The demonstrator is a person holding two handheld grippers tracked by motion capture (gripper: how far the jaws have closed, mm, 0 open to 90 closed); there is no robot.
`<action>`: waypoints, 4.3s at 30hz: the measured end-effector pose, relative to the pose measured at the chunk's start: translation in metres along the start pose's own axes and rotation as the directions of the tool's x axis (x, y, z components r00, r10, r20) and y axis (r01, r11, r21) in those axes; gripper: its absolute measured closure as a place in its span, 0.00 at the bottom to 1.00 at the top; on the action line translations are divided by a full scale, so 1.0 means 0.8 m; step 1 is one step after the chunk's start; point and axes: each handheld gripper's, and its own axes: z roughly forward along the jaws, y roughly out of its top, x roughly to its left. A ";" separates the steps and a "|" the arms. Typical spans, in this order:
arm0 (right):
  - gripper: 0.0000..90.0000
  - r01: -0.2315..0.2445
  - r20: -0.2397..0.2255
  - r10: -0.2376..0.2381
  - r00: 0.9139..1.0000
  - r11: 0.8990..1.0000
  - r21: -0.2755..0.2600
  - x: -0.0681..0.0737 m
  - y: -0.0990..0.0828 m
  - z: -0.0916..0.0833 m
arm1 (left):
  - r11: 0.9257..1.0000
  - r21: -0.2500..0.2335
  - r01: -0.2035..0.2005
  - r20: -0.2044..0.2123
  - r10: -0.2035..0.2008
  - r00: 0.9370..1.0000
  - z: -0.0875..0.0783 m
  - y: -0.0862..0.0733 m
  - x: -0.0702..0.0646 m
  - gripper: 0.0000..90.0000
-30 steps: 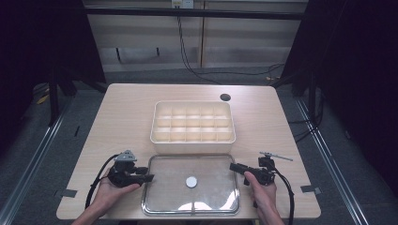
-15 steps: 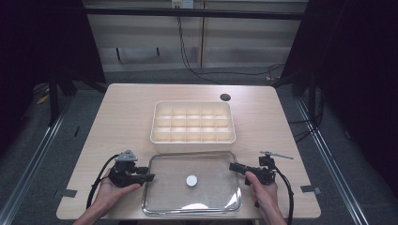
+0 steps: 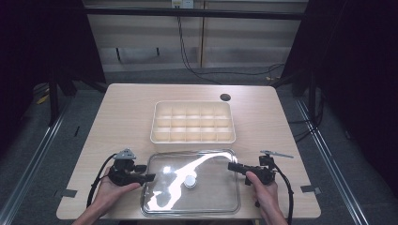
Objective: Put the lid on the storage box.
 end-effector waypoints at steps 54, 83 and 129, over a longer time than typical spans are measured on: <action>0.78 0.143 0.089 -0.136 0.987 0.987 -0.068 0.030 0.022 -0.010 | 0.983 -0.185 0.019 0.092 -0.002 0.996 -0.045 0.028 -0.007 0.69; 0.78 0.197 0.083 -0.187 0.979 0.972 -0.127 0.054 0.051 -0.014 | 0.960 -0.281 -0.006 0.073 0.027 0.997 -0.076 0.058 -0.007 0.78; 0.76 0.258 0.136 -0.234 0.963 0.945 -0.199 0.074 0.152 -0.011 | 0.937 -0.348 -0.014 -0.001 0.015 1.000 -0.087 0.155 0.015 0.78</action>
